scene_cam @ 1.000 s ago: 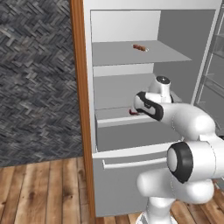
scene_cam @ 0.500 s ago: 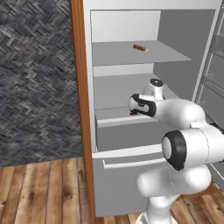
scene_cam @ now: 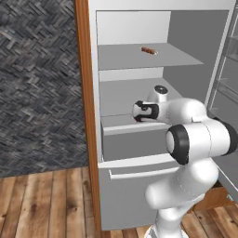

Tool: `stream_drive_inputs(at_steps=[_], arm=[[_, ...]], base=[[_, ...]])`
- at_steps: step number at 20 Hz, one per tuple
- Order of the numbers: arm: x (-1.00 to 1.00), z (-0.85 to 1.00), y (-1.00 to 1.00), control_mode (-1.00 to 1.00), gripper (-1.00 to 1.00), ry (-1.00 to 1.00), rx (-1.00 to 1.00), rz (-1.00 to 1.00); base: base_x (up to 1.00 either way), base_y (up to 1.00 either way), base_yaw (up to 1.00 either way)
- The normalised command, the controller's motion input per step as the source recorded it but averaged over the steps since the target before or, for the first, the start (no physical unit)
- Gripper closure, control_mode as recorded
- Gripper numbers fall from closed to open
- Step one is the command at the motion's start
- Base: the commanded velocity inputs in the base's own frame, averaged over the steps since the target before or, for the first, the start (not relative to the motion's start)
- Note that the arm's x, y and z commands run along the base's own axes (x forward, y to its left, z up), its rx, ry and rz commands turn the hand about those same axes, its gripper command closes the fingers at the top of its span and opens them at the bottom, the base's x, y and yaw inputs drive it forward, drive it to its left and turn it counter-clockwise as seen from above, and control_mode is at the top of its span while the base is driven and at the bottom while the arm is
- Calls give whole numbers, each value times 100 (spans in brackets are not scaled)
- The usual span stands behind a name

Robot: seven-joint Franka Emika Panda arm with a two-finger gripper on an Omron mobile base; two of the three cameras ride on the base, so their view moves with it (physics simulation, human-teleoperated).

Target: Fully open the fridge drawer.

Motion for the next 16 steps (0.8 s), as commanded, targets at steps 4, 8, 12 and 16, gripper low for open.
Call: stream_drive_inputs(at_steps=[4,8,12,16], arm=[[29,-19,0,-100,-100,0,0,0],[29,-22,0,-100,-100,0,0,0],[28,-26,0,-100,-100,0,0,0],[11,-30,0,-100,-100,0,0,0]], base=[[0,0,0],[0,0,0],[0,0,0],[0,0,0]])
